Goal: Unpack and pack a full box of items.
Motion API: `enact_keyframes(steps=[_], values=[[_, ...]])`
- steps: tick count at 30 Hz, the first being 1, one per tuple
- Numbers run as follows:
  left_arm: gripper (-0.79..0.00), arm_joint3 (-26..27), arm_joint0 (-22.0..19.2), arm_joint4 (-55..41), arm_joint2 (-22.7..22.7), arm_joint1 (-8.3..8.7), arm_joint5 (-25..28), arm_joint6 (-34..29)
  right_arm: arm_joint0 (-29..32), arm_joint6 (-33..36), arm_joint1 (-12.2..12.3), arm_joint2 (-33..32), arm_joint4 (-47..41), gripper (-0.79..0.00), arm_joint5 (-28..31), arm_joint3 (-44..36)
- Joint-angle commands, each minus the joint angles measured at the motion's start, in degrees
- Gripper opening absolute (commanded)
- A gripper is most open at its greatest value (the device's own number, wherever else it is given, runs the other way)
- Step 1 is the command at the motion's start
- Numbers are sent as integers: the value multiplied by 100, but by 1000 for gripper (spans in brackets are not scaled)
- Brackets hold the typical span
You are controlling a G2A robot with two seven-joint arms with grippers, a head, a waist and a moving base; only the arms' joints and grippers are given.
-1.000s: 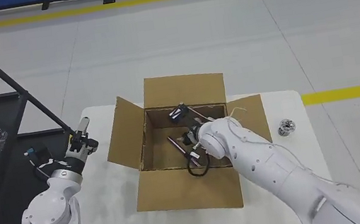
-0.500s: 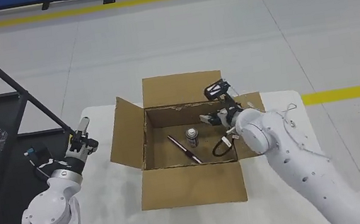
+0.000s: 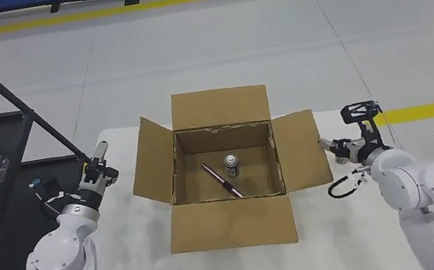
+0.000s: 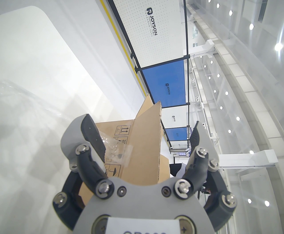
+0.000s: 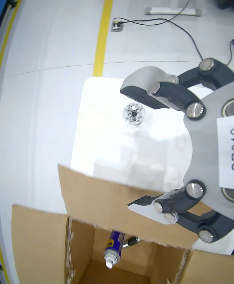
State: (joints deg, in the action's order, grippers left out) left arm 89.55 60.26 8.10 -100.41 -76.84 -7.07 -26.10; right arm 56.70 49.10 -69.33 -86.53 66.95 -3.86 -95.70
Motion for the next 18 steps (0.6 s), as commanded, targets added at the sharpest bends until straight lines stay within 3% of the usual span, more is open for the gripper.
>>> enact_keyframes(steps=[1,3,15,16,18], values=[[0,0,0,0,0,0,0,0,-134,7,2,-81,-99,0,-87,472],[0,0,0,0,0,0,0,0,-285,3,11,-146,-27,0,-247,975],[0,0,0,0,0,0,0,0,-1253,-245,-29,171,-460,0,331,3208],[0,0,0,0,0,0,0,0,-1349,-295,-40,224,-469,-40,321,3397],[0,0,0,0,0,0,0,0,-1498,-336,-50,287,-455,-280,307,3680]])
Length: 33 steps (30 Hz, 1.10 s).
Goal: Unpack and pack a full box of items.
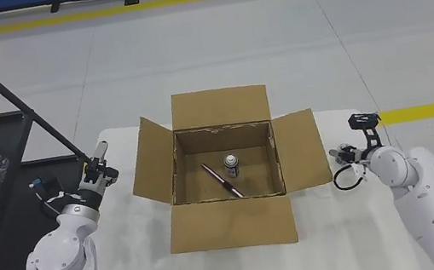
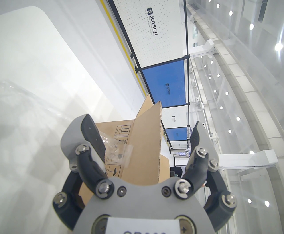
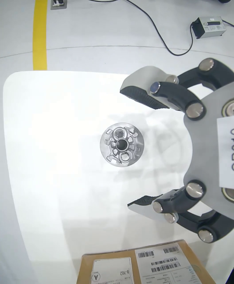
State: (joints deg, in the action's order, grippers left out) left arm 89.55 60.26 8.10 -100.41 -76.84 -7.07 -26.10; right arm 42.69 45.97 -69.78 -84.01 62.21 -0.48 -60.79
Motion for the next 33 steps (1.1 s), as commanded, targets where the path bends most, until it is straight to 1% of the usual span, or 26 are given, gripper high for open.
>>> enact_keyframes(steps=[1,7,8,11,12,13,15,17,19,22,24,26,27,29,31,33], values=[[0,0,0,0,0,0,0,0,-171,-51,-12,69,18,-394,-40,313],[0,0,0,0,0,0,0,0,-504,-181,-45,220,-61,-489,41,908],[0,0,0,0,0,0,0,0,-547,-199,-49,243,-67,-526,49,983],[0,0,0,0,0,0,0,0,-657,-278,-54,270,-107,-705,70,1155],[0,0,0,0,0,0,0,0,-675,-332,-52,258,-129,-751,64,1160],[0,0,0,0,0,0,0,0,-678,-398,-46,233,-149,-785,46,1129],[0,0,0,0,0,0,0,0,-623,-528,-29,153,-229,-785,4,919],[0,0,0,0,0,0,0,0,-482,-639,-10,65,-246,-785,-183,456],[0,0,0,0,0,0,0,0,-236,-724,12,-46,-236,-785,-460,-296],[0,0,0,0,0,0,0,0,337,-757,21,-117,-238,-785,-818,-1920],[0,0,0,0,0,0,0,0,740,-723,23,-72,-211,-785,-867,-2983],[0,0,0,0,0,0,0,0,985,-661,23,45,-30,-785,-919,-3746],[0,0,0,0,0,0,0,0,1045,-636,19,146,111,-785,-970,-4015],[0,0,0,0,0,0,0,0,1060,-555,2,427,262,-785,-885,-4376],[0,0,0,0,0,0,0,0,964,-444,-18,710,292,-785,-649,-4490],[0,0,0,0,0,0,0,0,771,-270,-42,1008,121,-785,-197,-4412]])
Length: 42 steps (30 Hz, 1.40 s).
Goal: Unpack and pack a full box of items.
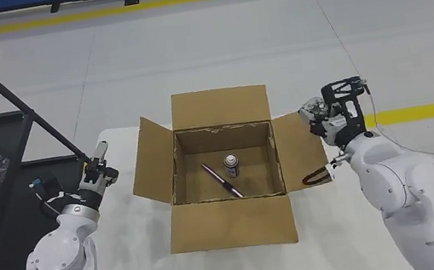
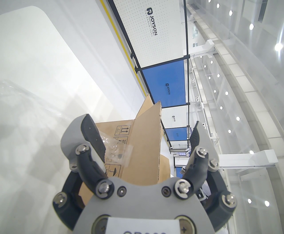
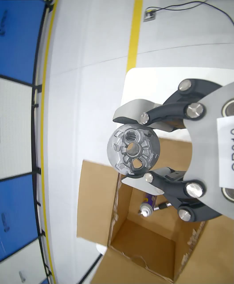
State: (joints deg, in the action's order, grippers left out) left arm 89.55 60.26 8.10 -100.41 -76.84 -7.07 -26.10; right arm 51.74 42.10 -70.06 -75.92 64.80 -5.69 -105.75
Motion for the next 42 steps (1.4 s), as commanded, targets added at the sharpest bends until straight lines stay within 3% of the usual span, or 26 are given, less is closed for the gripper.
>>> enact_keyframes(steps=[1,4,7,12,18,24,28,30,34,42], values=[[0,0,0,0,0,0,0,0,-269,261,-25,343,-184,-785,535,217],[0,0,0,0,0,0,0,0,-838,901,-95,938,-441,-785,1207,853],[0,0,0,0,0,0,0,0,-1443,1322,-238,1651,-452,-785,1338,1665],[0,0,0,0,0,0,0,0,-2120,1387,-515,2469,-748,-785,1326,2958],[0,0,0,0,0,0,0,0,-2483,1275,-734,2879,-1135,-785,1520,3928],[0,0,0,0,0,0,0,0,-2598,1189,-846,3050,-1247,-523,1656,4385],[0,0,0,0,0,0,0,0,-2617,1190,-884,3094,-1289,-409,1769,4518],[0,0,0,0,0,0,0,0,-2621,1173,-901,3112,-1278,-394,1779,4547],[0,0,0,0,0,0,0,0,-2642,1181,-924,3114,-1279,-259,1816,4600],[0,0,0,0,0,0,0,0,-2617,1170,-917,3013,-1208,-194,1826,4492]])
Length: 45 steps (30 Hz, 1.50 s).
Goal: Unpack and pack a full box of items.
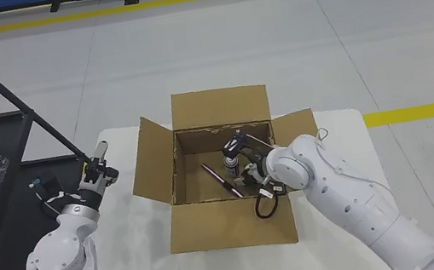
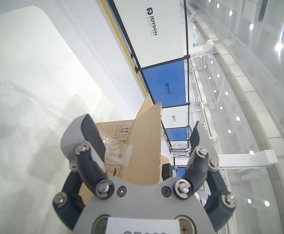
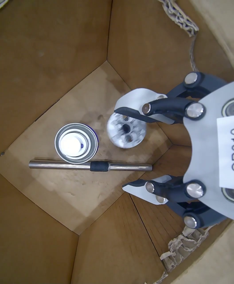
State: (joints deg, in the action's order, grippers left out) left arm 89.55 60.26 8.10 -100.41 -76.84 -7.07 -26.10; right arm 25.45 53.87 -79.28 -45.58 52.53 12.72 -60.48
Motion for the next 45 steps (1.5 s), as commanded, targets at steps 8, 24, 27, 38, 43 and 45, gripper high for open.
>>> enact_keyframes(steps=[8,24,27,38,43,45], values=[[0,0,0,0,0,0,0,0,498,-83,292,-833,392,-92,-269,-1175],[0,0,0,0,0,0,0,0,2244,394,973,-4234,-603,0,-248,-2663],[0,0,0,0,0,0,0,0,1964,775,1010,-4270,-1215,0,384,-1973],[0,0,0,0,0,0,0,0,1025,1900,1076,-3856,-2829,0,1840,-201],[0,0,0,0,0,0,0,0,1016,1818,1146,-3477,-3060,0,1951,-260],[0,0,0,0,0,0,0,0,1083,1801,1204,-3371,-3123,0,1968,-403]])
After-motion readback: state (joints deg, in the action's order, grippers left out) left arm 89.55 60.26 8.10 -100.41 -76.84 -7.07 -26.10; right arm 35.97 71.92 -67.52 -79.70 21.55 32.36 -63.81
